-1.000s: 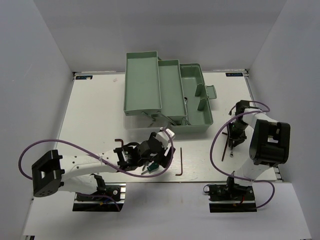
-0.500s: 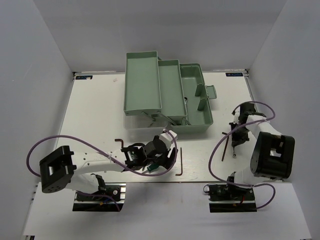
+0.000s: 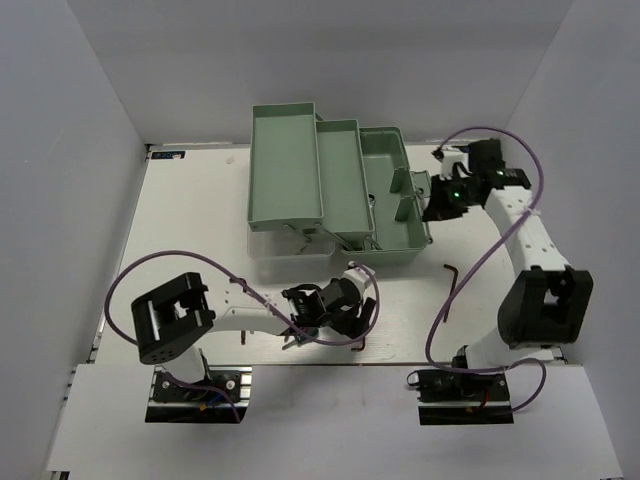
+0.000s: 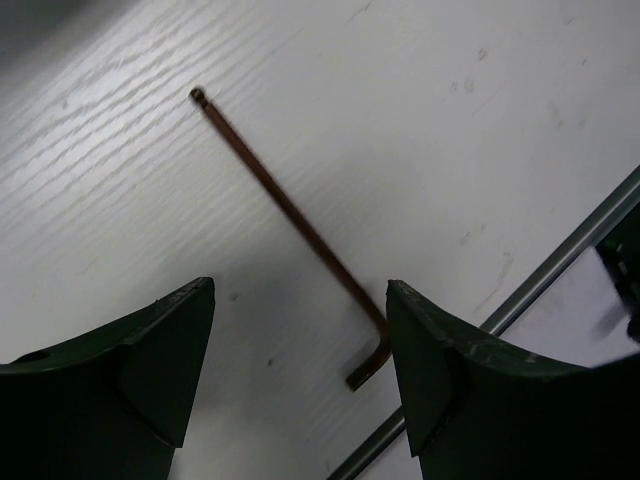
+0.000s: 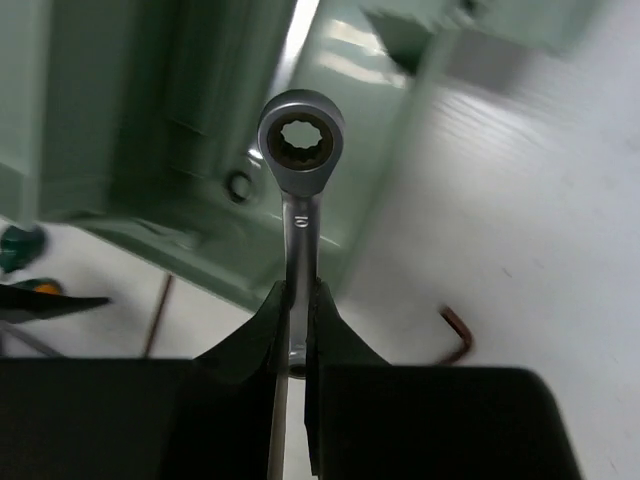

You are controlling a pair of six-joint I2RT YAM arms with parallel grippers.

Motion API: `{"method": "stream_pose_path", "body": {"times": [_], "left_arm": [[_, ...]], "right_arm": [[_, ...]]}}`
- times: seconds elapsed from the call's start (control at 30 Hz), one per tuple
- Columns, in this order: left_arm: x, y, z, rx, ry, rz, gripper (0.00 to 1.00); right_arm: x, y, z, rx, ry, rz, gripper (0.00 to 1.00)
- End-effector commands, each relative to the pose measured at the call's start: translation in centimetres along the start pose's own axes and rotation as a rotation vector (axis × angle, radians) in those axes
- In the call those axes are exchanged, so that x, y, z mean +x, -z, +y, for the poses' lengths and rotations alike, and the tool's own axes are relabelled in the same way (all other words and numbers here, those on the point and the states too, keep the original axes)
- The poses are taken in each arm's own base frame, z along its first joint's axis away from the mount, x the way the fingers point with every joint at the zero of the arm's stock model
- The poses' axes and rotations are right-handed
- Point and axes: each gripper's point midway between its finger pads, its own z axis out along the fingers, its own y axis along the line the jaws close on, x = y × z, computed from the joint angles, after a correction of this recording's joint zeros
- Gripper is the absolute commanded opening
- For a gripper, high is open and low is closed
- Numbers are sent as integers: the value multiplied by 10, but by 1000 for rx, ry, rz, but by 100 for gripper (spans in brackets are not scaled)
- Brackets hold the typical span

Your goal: Sort the tools into containers

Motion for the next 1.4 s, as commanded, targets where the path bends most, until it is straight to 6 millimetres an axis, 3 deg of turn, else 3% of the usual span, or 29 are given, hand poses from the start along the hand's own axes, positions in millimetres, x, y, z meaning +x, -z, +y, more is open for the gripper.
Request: {"method": "stream_pose_path", "body": {"times": [0.0, 0.03, 0.07, 0.1, 0.17, 0.2, 0.23, 0.27, 0.3, 0.37, 0.43, 0.47, 0.5, 0.53, 0.57, 0.63, 0.7, 0.9, 1.03, 1.13, 1.23, 1.27, 1.37], "left_arm": [[-34, -3, -30, 57, 37, -64, 79], [-35, -5, -31, 57, 37, -64, 79], [-35, -7, -32, 54, 45, -58, 79], [-45, -6, -35, 54, 58, -80, 78], [-38, -13, -28, 5, 74, -53, 77], [-45, -12, -28, -9, 85, -65, 77], [-37, -17, -19, -64, 98, -39, 75], [-42, -17, -18, -86, 109, -43, 74], [-40, -18, -14, -116, 120, -34, 74], [-38, -23, -5, -187, 125, -11, 68], [-33, -28, -2, -227, 105, 15, 64], [-37, -30, -5, -238, 109, 28, 64], [-25, -39, -2, -272, 86, 63, 62], [-26, -42, 1, -303, 77, 67, 62], [-29, -40, 2, -337, 90, 83, 61], [-29, -45, 3, -386, 75, 91, 60], [-21, -41, 7, -425, 69, 110, 60], [-5, -38, 15, -494, 104, 149, 57], [25, -38, 20, -505, 90, 205, 39], [41, -42, 22, -515, 72, 243, 26], [56, -46, 22, -517, 57, 282, 15], [51, -48, 19, -507, 53, 275, 8], [41, -50, 12, -486, 36, 261, 0]], "right_arm": [[-29, -21, 47, -188, -19, 29, 0], [-33, -27, 53, -190, -39, 45, 0], [-54, -24, 59, -185, -21, 15, 0], [-53, -38, 59, -189, -54, 53, 0], [-64, -54, 60, -166, -54, 63, 0], [-61, -66, 53, -137, -69, 87, 5], [-64, -73, 57, -127, -52, 97, 17], [-63, -79, 56, -121, -52, 113, 31], [-61, -80, 57, -126, -52, 123, 54], [-57, -76, 62, -133, -43, 136, 61], [-45, -79, 55, -115, -45, 139, 61], [-54, -59, 55, -88, -28, 75, 61], [-62, -55, 49, -64, -13, 18, 61], [-44, -51, 41, -7, -18, 35, 61], [-47, -38, 37, 13, -18, -3, 61], [-28, -31, 30, 43, -23, 1, 60], [-21, -16, 20, 74, -41, -34, 60], [24, -5, -7, 110, -138, -6, 60], [64, -5, -18, 110, -220, 64, 60], [82, 0, -23, 102, -266, 62, 60], [88, 9, -25, 98, -292, 36, 60], [90, 12, -29, 105, -304, 35, 60], [100, 23, -48, 216, -314, 31, 91]]}}
